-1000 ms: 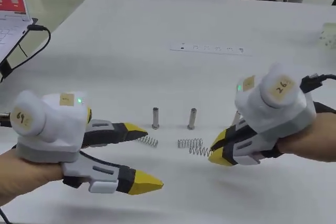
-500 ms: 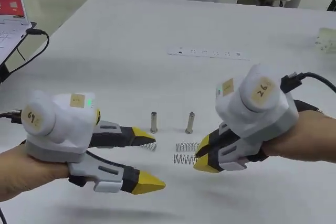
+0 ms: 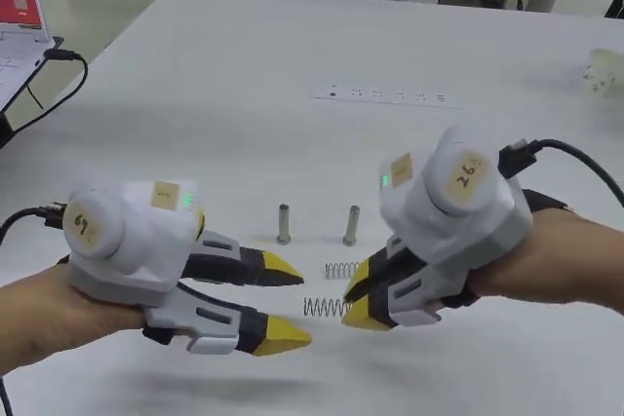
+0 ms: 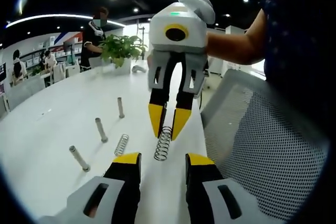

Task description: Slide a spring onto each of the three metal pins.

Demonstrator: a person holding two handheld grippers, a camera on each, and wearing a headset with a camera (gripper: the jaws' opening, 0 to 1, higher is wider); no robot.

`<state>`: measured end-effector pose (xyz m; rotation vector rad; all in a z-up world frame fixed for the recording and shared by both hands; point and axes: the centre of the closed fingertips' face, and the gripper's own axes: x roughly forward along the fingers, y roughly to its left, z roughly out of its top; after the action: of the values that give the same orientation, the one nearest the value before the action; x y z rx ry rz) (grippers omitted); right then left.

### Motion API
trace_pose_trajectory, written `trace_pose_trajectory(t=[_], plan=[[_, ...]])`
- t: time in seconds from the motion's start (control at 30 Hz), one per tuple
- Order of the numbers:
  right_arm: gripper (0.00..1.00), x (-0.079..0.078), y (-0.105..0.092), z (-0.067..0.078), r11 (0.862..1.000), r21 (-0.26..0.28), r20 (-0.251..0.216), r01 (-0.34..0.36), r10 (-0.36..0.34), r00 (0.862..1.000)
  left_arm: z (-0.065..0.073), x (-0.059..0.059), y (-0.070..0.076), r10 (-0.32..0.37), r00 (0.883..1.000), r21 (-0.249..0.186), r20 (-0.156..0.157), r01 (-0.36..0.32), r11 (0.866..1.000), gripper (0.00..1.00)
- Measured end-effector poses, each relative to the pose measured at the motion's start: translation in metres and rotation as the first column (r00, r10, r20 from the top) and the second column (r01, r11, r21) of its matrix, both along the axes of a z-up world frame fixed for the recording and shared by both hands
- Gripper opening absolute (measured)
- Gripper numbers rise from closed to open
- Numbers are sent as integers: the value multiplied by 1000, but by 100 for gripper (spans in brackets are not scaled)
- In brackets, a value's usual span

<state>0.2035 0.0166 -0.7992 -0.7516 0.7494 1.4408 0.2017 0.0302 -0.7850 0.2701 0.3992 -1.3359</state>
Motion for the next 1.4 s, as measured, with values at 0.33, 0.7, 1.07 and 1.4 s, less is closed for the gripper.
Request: trace_pose_trajectory(t=[0.33,0.7,1.07,1.4], plan=[[8,-4,3,-1,1000,2,-5,-21,21,1000,-1,-3,-5,-30,1000,0,8,30,1000,16],[8,-8,6,2,999,11,-9,-33,33,999,-4,-4,-6,-41,999,16,14,41,999,7],[8,-9,6,2,999,13,-5,-43,43,999,-6,-6,-6,-52,999,26,17,52,998,3],[9,-8,8,2,999,30,-13,-26,26,1000,-5,-6,-5,-50,999,23,10,49,999,2]])
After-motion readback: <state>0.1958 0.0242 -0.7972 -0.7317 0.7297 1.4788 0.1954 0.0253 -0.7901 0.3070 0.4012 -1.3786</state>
